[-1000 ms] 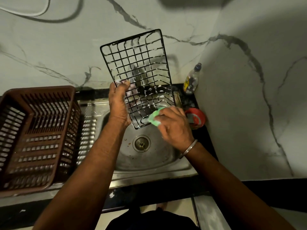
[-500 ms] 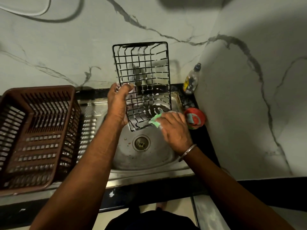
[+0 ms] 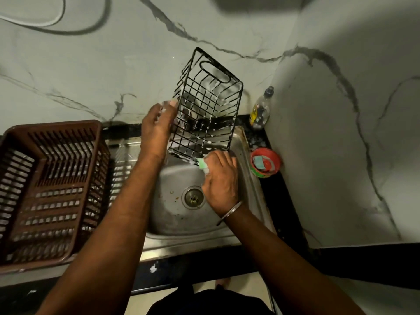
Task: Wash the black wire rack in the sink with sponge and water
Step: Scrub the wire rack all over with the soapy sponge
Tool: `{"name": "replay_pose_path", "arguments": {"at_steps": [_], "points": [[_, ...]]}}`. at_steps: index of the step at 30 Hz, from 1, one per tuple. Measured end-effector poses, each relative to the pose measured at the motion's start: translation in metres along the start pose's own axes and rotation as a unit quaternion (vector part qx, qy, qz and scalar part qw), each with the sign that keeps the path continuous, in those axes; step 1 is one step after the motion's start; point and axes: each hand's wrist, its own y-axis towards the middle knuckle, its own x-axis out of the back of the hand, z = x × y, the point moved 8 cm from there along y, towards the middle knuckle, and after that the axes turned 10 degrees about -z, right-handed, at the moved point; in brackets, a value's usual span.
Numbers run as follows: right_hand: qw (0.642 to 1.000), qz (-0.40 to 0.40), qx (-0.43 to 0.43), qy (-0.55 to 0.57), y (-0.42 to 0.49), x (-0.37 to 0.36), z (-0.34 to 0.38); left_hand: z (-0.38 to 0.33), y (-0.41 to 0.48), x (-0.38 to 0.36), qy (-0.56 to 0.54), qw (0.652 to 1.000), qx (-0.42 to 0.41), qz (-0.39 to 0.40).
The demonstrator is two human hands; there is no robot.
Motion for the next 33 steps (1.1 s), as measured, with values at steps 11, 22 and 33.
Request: {"name": "replay_pose_path", "arguments": {"at_steps": [11,22,33], "points": [[0.995,0.003,-0.020,0.099,0.017,-0.004,0.028,0.049,-0.029,-0.012,-0.129,0.973,0.173,-0.078],[0.996,-0.010,-0.010,0.090,0.037,0.025,0.002,0.046,-0.017,-0.001,-0.152,0.973,0.151,-0.091],[0.964,0.153,0.193,0.100,0.001,0.006,0.015,0.030,-0.018,0.004,-0.163,0.976,0.122,-0.080]]}}
